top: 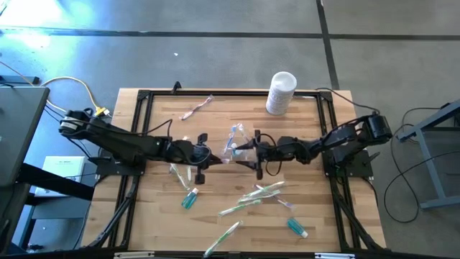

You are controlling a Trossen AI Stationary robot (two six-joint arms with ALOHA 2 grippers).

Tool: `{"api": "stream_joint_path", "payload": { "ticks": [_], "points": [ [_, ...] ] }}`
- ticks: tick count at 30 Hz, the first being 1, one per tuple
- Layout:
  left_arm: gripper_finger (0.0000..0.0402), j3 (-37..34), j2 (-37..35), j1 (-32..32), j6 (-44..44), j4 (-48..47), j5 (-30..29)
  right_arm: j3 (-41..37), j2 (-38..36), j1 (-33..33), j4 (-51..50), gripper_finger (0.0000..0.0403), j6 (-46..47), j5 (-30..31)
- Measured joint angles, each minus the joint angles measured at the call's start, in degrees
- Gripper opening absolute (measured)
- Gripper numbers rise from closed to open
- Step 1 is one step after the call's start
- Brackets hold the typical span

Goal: Pick & Place toothbrushing station
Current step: Put the violet toothbrush into the transparent organizer

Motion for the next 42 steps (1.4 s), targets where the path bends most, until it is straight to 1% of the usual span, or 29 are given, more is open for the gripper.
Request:
{"api": "stream_joint_path", "payload": {
  "ticks": [3,7,13,22,33,42],
  "points": [
    [0.0000,0.00,0.47,0.00,0.03,1.35,1.61,1.93,0.00,0.10,-1.85,0.0238,-1.97,-0.52],
    [0.0000,0.00,0.50,0.00,0.51,1.64,1.78,3.56,0.00,0.79,-3.76,0.0239,-2.34,-2.16],
    [0.0000,0.00,0.50,0.00,0.62,2.96,1.78,4.17,0.00,2.18,-4.14,0.0239,-6.30,-2.20],
    [0.0000,0.00,0.60,0.02,1.49,4.07,1.78,4.18,0.00,2.25,-4.17,0.0239,-8.68,-2.49],
    [0.0000,0.04,5.61,0.02,4.89,14.49,1.87,4.18,0.00,2.15,-4.12,0.0239,-9.44,-2.70],
    [0.0000,0.04,5.61,0.04,4.95,16.83,2.08,4.18,0.00,2.14,-4.12,0.0239,-11.18,-3.00]
  ]
}}
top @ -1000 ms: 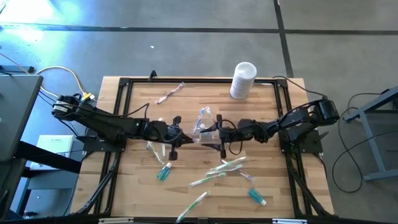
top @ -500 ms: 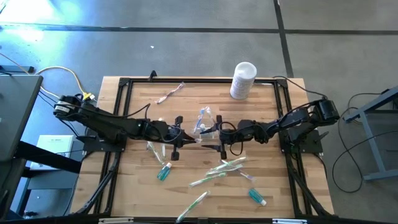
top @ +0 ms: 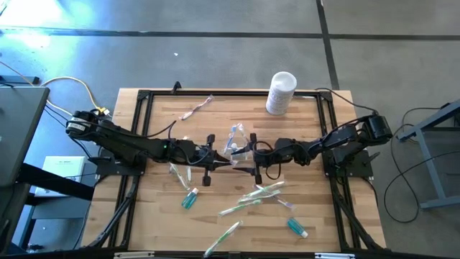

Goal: Pick & Place toothbrushing station
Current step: Put the violet toothbrush into the transparent organizer

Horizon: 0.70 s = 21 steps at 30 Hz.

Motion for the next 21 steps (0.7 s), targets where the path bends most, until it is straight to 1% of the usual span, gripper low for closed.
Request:
{"api": "stream_joint_path", "payload": {
  "ticks": [4,8,12,21],
  "points": [
    [0.0001,0.00,0.00,0.72,-0.03,-0.26,0.29,0.00,0.00,0.01,0.02,0.0234,-1.83,0.02],
    [0.0001,0.00,0.00,1.90,-0.86,-0.56,1.78,0.00,-0.02,0.01,0.57,0.0208,-3.58,0.05],
    [0.0002,0.00,0.70,2.71,-1.73,0.11,2.97,0.00,-0.02,-0.02,0.92,0.0163,-4.25,0.04],
    [0.0003,-0.02,1.38,3.08,-1.67,-0.01,3.44,0.00,-0.05,-0.04,0.80,0.0042,-5.78,-0.04]
  ]
}}
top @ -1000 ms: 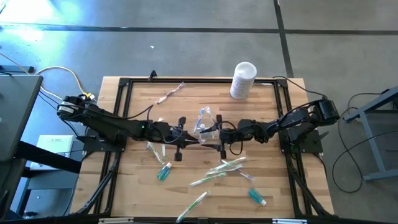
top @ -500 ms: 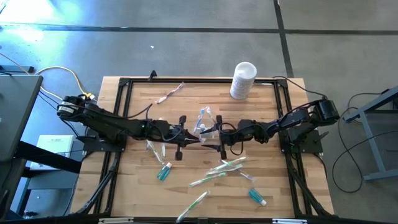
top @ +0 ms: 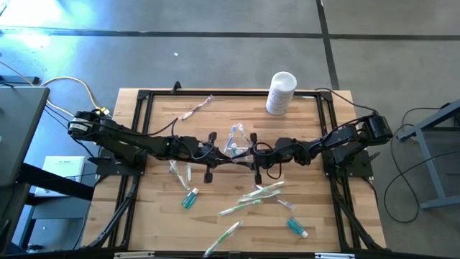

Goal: Pick & Place toothbrushing station
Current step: Put the violet toothbrush into the transparent organizer

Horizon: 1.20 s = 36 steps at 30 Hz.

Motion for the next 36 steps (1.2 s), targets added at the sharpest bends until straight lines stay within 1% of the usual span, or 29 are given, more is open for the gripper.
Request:
{"api": "stream_joint_path", "payload": {
  "ticks": [1,7,10,12,17,22,27,29,32,36],
  "points": [
    [0.0003,0.00,0.00,0.00,0.17,-0.01,0.18,0.00,-0.04,0.01,-0.14,0.0036,-0.02,-0.01],
    [0.0004,0.00,0.00,-0.09,1.58,-0.18,0.04,0.02,-0.05,0.01,-0.53,0.0036,0.00,-0.01],
    [0.0014,0.00,0.00,-0.09,2.98,-0.19,-0.20,0.02,-0.06,0.00,-0.57,0.0044,0.02,0.19],
    [0.0031,0.00,0.00,-0.09,4.04,-0.19,-0.42,0.02,-0.06,0.00,-0.66,0.0043,0.00,0.25],
    [0.0091,0.00,-0.02,-0.09,4.25,-0.10,-0.42,0.02,-0.03,0.00,-1.57,0.0019,0.00,0.23],
    [0.0155,0.00,-0.02,-0.11,4.04,-0.13,-0.42,0.02,-0.01,0.05,-1.87,0.0016,0.00,0.77],
    [0.0205,0.00,-0.05,-0.11,2.91,-0.92,-0.40,0.02,-0.01,1.33,-3.09,0.0015,0.00,4.62],
    [0.0219,0.00,-0.13,-0.11,2.26,-1.47,-0.38,0.02,-0.18,2.26,-4.06,0.0015,0.00,6.26],
    [0.0229,0.02,-0.78,-0.11,2.34,-2.85,-0.34,-0.04,-2.24,3.88,-6.46,0.0015,0.17,7.19],
    [0.0230,0.02,-2.01,-0.13,1.50,-5.52,-0.18,-0.04,-7.52,7.04,-13.50,0.0015,2.26,11.71]
  ]
}}
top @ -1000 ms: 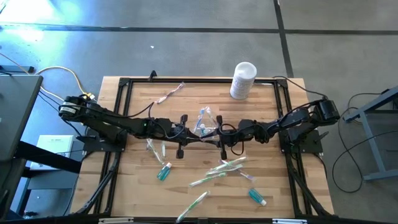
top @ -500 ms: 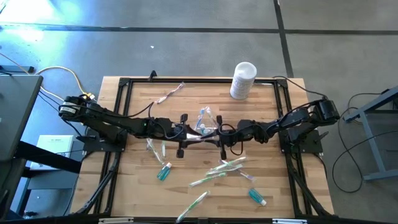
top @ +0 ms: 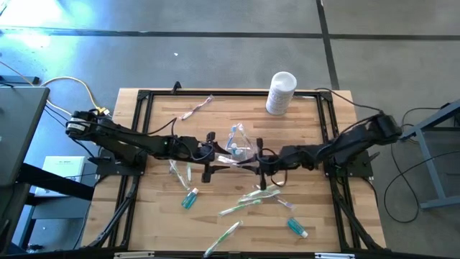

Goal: Pick & Place toothbrushing station
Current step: Put the violet toothbrush into the transparent organizer

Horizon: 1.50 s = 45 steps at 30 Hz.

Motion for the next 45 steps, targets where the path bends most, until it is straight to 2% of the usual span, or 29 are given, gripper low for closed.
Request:
{"api": "stream_joint_path", "payload": {
  "ticks": [7,11,18,23,28,32,37,45],
  "points": [
    [0.0230,0.02,-3.90,0.00,-2.74,-11.25,0.15,0.00,-12.86,3.30,-17.86,0.0015,10.43,9.22],
    [0.0230,0.02,-5.11,0.00,-4.56,-17.10,1.27,0.00,-19.09,3.22,-25.09,0.0015,15.09,9.72],
    [0.0230,0.02,-5.14,0.00,-7.02,-22.13,1.62,1.66,-26.33,2.85,-31.83,0.0015,18.41,9.74],
    [0.0230,0.02,-5.14,0.00,-7.87,-23.73,1.62,8.40,-25.91,1.45,-46.00,0.0015,22.28,12.46],
    [0.0230,0.02,-5.14,0.00,-8.07,-24.22,1.62,14.29,-21.86,-2.22,-54.99,0.0015,26.30,12.36],
    [0.0230,0.02,-5.14,0.00,-8.08,-24.25,1.62,17.33,-18.01,-5.11,-57.91,0.0016,28.09,12.06],
    [0.0230,0.02,-5.00,0.00,-8.09,-24.87,1.62,17.97,-13.25,-8.73,-57.90,0.0016,28.62,6.41],
    [0.0230,0.00,-4.29,0.00,-8.09,-25.67,1.61,17.97,-6.43,-12.37,-57.44,0.0017,32.81,3.31]
  ]
}}
